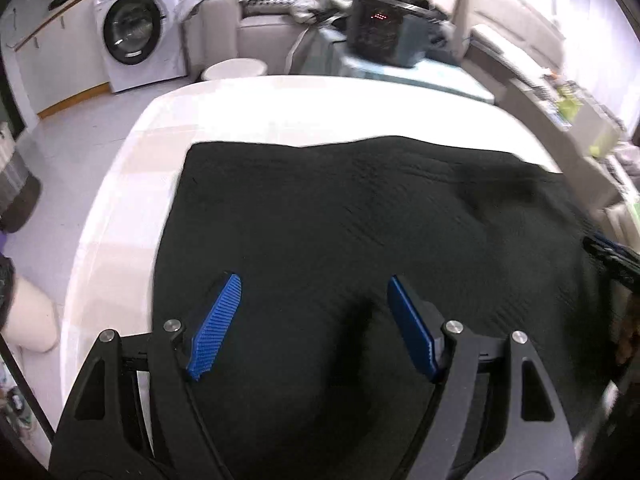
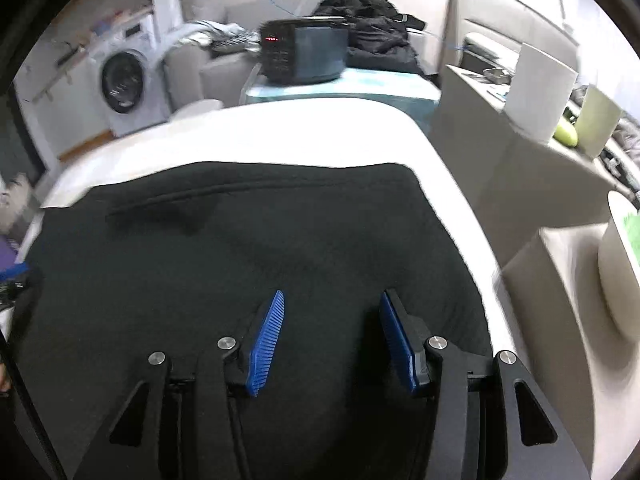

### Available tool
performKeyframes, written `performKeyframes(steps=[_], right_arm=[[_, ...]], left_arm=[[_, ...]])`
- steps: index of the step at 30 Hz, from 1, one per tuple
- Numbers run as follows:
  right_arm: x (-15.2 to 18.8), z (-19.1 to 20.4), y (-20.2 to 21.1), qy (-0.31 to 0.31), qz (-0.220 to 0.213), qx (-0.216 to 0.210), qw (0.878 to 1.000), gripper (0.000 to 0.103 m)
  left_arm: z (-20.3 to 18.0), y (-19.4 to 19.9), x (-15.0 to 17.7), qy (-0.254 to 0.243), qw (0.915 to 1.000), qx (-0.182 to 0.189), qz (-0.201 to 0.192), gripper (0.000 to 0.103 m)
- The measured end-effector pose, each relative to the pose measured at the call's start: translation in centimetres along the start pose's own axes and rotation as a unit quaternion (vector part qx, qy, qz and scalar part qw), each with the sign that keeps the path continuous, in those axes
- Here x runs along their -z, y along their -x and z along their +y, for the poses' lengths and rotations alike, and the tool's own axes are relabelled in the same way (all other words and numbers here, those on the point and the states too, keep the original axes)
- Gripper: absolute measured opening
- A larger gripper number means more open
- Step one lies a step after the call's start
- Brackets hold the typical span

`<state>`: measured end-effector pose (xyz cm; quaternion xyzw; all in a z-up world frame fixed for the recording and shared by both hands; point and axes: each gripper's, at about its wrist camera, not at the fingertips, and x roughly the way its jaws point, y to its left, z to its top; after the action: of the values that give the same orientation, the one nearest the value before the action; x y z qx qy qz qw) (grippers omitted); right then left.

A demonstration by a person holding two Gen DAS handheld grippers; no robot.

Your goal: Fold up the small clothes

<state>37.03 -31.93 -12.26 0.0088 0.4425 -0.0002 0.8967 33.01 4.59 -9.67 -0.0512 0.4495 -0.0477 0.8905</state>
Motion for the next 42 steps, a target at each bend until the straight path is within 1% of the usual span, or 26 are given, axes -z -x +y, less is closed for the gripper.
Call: performKeyframes(steps=[2, 3, 5, 6, 8, 10, 11, 13, 15, 16, 18, 20, 21, 23, 24, 25, 27, 29, 30, 34, 35, 37, 38, 40, 42], right_arm=[[1.5, 1.3, 2.0, 0.003, -0.011, -0.017, 1.0, 0.054], [2.0, 1.9, 2.6, 0.004, -0.016, -0.026, 1.0, 0.055], [3.4, 3.6, 3.6, 0.02, -0.016, -0.063, 0.998, 0.056], [4.3, 5.0, 4.1, 0.033, -0.016, -0.089, 0.995, 0.056], [6.0, 7.7, 5.1, 0.067, -0.006, -0.121, 0.99, 0.056], [8.4, 9.4, 6.3, 0.099, 0.003, -0.132, 0.986, 0.056], [9.5, 10.1, 6.8, 0.122, 0.007, -0.133, 0.984, 0.056], [10.9, 10.2, 7.3, 0.143, 0.012, -0.123, 0.982, 0.056], [13.2, 9.4, 8.4, 0.148, 0.017, -0.116, 0.982, 0.056], [14.0, 8.8, 8.8, 0.151, 0.012, -0.111, 0.982, 0.056], [15.3, 7.2, 9.7, 0.155, 0.004, -0.083, 0.985, 0.059], [16.7, 5.1, 10.6, 0.138, 0.004, -0.063, 0.988, 0.064], [17.1, 3.8, 11.0, 0.125, 0.001, -0.062, 0.99, 0.065], [17.8, 1.6, 11.8, 0.101, -0.002, -0.05, 0.994, 0.067], [18.0, 0.6, 12.3, 0.086, -0.009, -0.052, 0.995, 0.067], [17.4, -0.1, 12.0, 0.074, -0.01, -0.044, 0.996, 0.067], [17.9, -0.5, 13.1, 0.066, -0.014, -0.034, 0.997, 0.067], [18.1, 0.4, 14.1, 0.08, -0.026, -0.039, 0.996, 0.067], [17.8, 1.2, 14.1, 0.085, -0.03, -0.051, 0.995, 0.067], [17.5, 5.6, 14.4, 0.091, -0.029, -0.124, 0.988, 0.067], [17.6, 7.0, 14.3, 0.1, -0.028, -0.141, 0.984, 0.067], [18.3, 9.6, 14.2, 0.125, -0.023, -0.143, 0.981, 0.067], [18.5, 10.4, 13.9, 0.135, -0.019, -0.142, 0.98, 0.067], [18.8, 10.7, 12.9, 0.139, -0.004, -0.137, 0.981, 0.067], [19.4, 10.0, 13.1, 0.138, -0.003, -0.127, 0.982, 0.067]], left_arm=[[-1.1, 2.2, 1.9, -0.009, 0.9987, 0.049, -0.007, 0.073], [-2.1, 3.0, 2.8, -0.018, 0.9976, 0.066, -0.008, 0.075], [-4.2, 3.9, 4.7, -0.045, 0.9963, 0.074, -0.005, 0.08], [-5.2, 4.1, 5.6, -0.058, 0.9957, 0.073, 0.0, 0.08], [-6.6, 4.1, 7.4, -0.075, 0.9944, 0.073, 0.015, 0.08], [-7.5, 4.3, 8.9, -0.086, 0.9937, 0.07, 0.019, 0.08], [-7.8, 4.4, 9.4, -0.092, 0.9934, 0.065, 0.022, 0.08], [-7.2, 5.2, 11.1, -0.095, 0.9943, 0.042, 0.025, 0.08], [-5.9, 5.7, 12.3, -0.085, 0.9954, 0.027, 0.034, 0.08], [-5.0, 6.2, 13.0, -0.082, 0.9957, 0.022, 0.036, 0.08], [-3.9, 7.4, 14.3, -0.083, 0.9958, 0.018, 0.034, 0.08], [-2.9, 8.2, 15.2, -0.082, 0.996, 0.017, 0.032, 0.08], [-2.6, 8.9, 15.8, -0.082, 0.9962, 0.018, 0.025, 0.08], [-2.2, 9.8, 16.4, -0.082, 0.9964, 0.002, 0.022, 0.08], [-2.1, 10.6, 17.0, -0.079, 0.9965, -0.003, 0.024, 0.08], [-2.0, 11.2, 17.6, -0.078, 0.9965, 0.004, 0.03, 0.08], [-2.3, 12.2, 17.5, -0.083, 0.996, 0.027, 0.023, 0.08], [-3.6, 13.0, 17.3, -0.085, 0.9947, 0.058, 0.007, 0.08], [-4.3, 13.1, 17.1, -0.085, 0.9942, 0.065, 0.002, 0.08], [-8.1, 11.5, 17.1, -0.112, 0.9909, 0.075, 0.002, 0.08], [-8.8, 11.1, 17.3, -0.116, 0.9902, 0.077, 0.007, 0.08], [-9.7, 9.8, 17.9, -0.128, 0.9888, 0.071, 0.028, 0.08], [-10.1, 9.9, 18.3, -0.142, 0.9878, 0.062, 0.021, 0.08], [-10.2, 10.0, 19.0, -0.167, 0.9844, 0.052, 0.016, 0.08], [-9.6, 10.6, 19.6, -0.163, 0.9849, 0.054, 0.019, 0.08]])
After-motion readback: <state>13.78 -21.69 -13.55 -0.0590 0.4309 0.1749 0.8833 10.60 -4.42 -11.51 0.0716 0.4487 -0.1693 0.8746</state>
